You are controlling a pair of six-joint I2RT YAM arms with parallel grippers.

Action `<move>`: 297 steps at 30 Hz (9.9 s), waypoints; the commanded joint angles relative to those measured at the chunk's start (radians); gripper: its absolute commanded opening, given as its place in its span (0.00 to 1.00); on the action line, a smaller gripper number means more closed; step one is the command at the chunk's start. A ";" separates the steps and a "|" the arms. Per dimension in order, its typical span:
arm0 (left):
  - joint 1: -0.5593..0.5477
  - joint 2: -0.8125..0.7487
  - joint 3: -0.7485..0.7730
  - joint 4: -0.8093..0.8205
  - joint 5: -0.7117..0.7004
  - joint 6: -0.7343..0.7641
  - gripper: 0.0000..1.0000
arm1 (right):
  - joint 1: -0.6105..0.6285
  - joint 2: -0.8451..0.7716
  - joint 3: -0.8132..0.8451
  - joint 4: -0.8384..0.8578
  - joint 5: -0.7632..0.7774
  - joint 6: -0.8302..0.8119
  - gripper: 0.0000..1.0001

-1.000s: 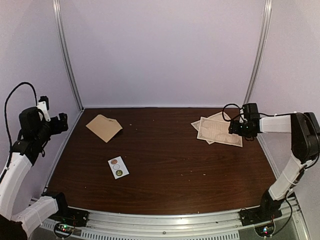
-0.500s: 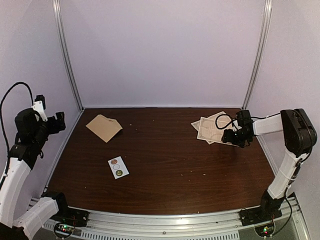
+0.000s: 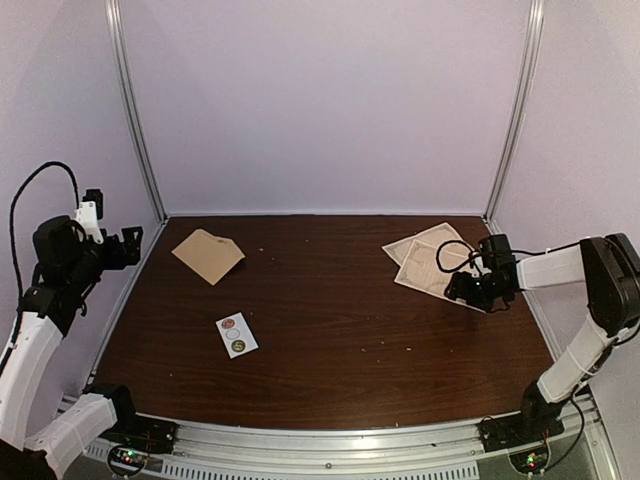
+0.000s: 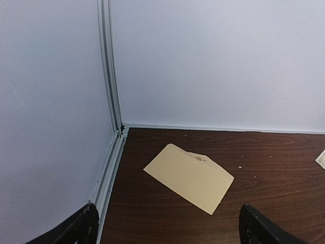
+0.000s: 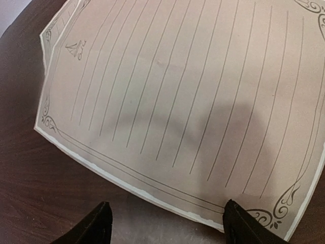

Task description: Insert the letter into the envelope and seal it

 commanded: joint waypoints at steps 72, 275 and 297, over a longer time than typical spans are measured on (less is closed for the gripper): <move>-0.721 0.400 0.027 0.114 0.016 -0.627 0.92 | 0.632 -0.220 -0.235 0.228 -0.077 0.556 0.81; -0.710 0.538 0.179 0.655 0.588 -0.609 0.00 | 0.459 -0.563 0.087 0.317 -0.518 0.229 0.86; -0.711 0.564 0.167 0.610 0.608 -0.634 0.01 | 0.525 -0.491 0.105 0.393 -0.367 0.234 0.00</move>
